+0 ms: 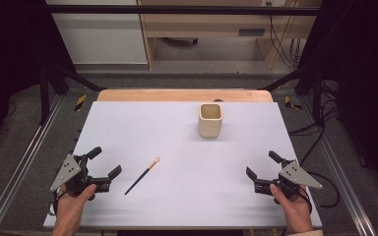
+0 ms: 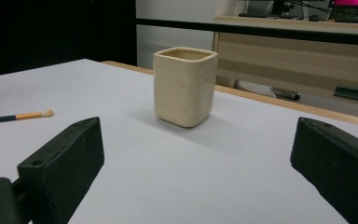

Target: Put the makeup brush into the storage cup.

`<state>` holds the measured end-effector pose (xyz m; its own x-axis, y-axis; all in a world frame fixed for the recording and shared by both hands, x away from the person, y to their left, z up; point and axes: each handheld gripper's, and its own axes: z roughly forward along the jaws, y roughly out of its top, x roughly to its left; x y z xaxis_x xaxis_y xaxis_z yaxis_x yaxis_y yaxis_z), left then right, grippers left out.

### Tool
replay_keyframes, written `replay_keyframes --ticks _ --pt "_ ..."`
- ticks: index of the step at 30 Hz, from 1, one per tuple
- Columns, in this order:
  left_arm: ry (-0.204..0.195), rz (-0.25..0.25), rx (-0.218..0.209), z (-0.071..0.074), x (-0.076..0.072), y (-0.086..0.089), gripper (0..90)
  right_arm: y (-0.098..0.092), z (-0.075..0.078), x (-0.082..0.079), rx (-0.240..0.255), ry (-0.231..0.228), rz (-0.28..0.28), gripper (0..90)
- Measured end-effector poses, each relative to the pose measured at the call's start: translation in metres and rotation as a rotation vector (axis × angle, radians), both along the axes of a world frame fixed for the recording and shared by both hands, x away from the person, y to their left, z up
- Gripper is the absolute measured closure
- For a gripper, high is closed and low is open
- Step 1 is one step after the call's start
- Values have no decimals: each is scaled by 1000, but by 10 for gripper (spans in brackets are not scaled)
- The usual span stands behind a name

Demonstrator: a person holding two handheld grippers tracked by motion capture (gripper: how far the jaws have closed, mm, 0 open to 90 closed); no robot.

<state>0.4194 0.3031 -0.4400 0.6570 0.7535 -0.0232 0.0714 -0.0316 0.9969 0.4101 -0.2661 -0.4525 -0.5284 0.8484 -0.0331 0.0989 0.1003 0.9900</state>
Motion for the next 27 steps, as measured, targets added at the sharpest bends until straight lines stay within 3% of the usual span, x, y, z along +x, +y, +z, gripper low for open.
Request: replay_keyframes --ticks 7,13,21,27 --pt "26 -26 28 1 -2 -5 10 0 0 -3 -13 10 -9 32" --pt "67 -48 123 0 -3 -15 32 0 0 -4 -27 12 -18 31" --pt "119 -64 149 3 3 -28 32 0 0 -4 -30 15 -21 31" --pt "155 -88 198 6 9 -42 33 1 0 -4 -30 10 -19 30"
